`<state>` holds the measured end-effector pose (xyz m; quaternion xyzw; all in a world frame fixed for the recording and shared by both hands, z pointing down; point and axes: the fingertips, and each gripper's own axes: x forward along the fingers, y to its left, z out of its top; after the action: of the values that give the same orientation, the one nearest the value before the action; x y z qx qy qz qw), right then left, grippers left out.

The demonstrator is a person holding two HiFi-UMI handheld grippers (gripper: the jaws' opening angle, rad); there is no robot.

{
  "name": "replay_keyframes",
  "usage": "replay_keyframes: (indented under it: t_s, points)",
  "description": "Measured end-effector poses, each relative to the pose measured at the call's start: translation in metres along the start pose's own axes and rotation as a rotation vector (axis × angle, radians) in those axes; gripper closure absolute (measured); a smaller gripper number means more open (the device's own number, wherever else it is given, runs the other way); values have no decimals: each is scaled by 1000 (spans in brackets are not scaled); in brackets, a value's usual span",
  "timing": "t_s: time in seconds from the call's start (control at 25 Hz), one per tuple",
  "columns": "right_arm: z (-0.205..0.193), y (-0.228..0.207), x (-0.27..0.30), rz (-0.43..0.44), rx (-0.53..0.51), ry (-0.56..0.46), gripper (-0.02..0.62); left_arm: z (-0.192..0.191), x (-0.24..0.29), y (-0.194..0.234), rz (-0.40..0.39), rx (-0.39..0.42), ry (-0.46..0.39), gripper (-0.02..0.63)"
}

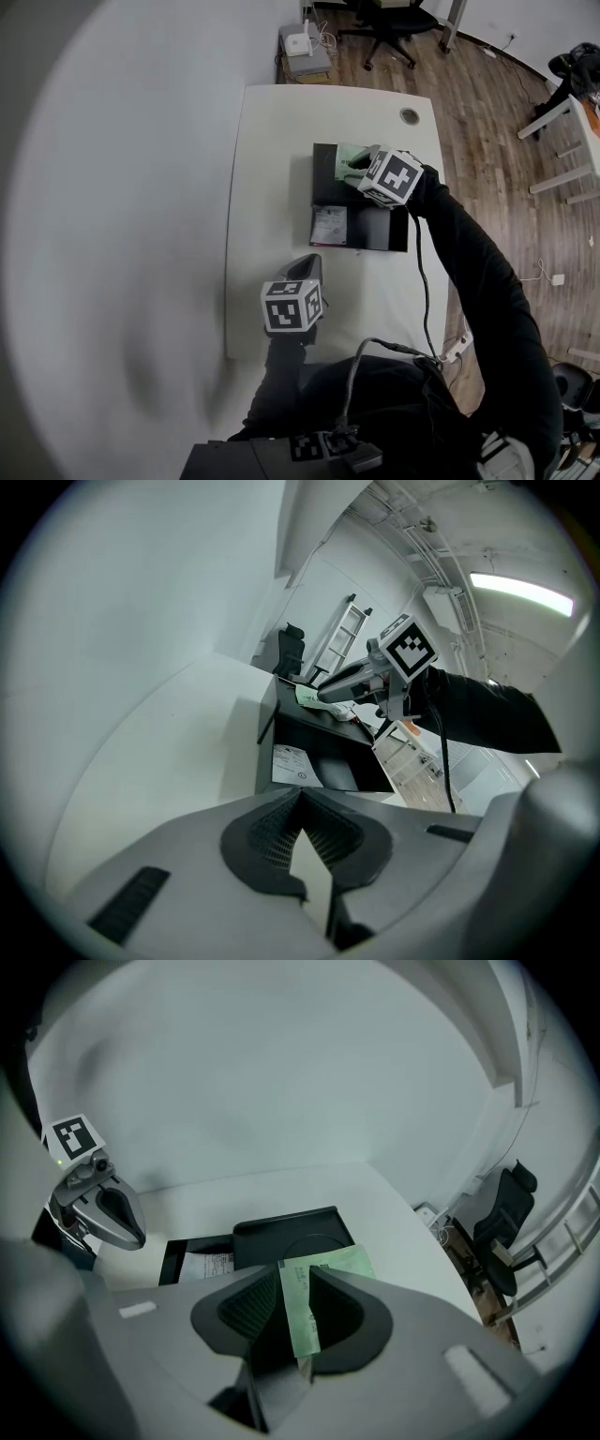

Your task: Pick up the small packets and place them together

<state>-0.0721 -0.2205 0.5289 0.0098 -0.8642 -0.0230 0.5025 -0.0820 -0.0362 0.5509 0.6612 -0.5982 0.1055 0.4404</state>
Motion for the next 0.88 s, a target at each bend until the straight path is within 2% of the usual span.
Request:
replay_keyframes:
  t_s: [0.12,0.24,0.36,0.56,0.72,0.88]
  points:
    - [10,7,-20,13,-11,-47,489,1,1,-1,-4,-1,0,606]
    - [17,33,-39,82,-26,-89,479,1,3,-3,-8,-1,-1,606]
    - [14,65,-45,147,-56,-89,459,0,5,-6,-15,6,0,606]
    - [0,100,-26,205,-17,-93,451,-2,5,-9,-22,13,0,606]
    - [-7,115,-3,230,34,-84,417,-4,1,-8,-22,1,-5,606]
    - [-10,122,17,237,71,-74,416,-6,-2,-8,-15,-7,-4,606]
